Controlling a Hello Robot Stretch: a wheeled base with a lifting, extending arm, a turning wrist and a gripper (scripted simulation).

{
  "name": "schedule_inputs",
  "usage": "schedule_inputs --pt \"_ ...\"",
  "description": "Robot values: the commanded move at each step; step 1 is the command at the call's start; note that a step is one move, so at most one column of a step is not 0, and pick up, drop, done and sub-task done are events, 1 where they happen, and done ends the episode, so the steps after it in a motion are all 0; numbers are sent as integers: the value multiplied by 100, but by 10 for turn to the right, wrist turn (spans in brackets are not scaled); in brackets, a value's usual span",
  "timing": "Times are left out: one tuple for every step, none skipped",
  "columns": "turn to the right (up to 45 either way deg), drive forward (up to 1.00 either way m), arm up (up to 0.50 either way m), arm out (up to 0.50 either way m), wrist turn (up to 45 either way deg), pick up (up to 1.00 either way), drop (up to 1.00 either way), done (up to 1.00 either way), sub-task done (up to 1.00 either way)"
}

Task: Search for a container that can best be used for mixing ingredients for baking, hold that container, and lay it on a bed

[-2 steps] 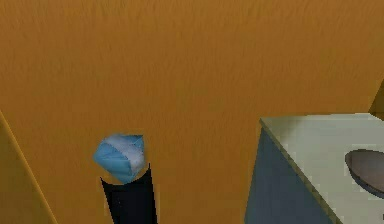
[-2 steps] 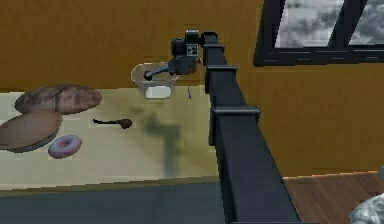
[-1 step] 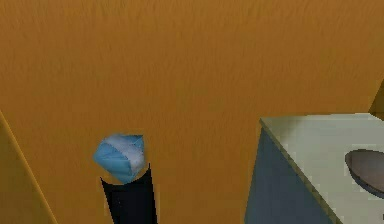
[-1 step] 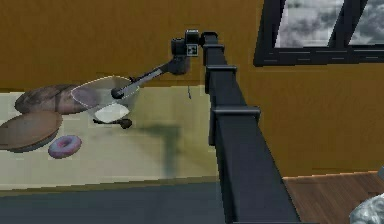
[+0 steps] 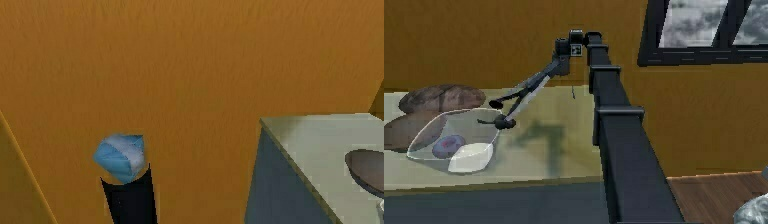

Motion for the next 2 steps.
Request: schedule_inputs --pt "0 0 0 0 -120 0 0 0 0" --pt "0 0 0 -44 0 0 0 0 0"
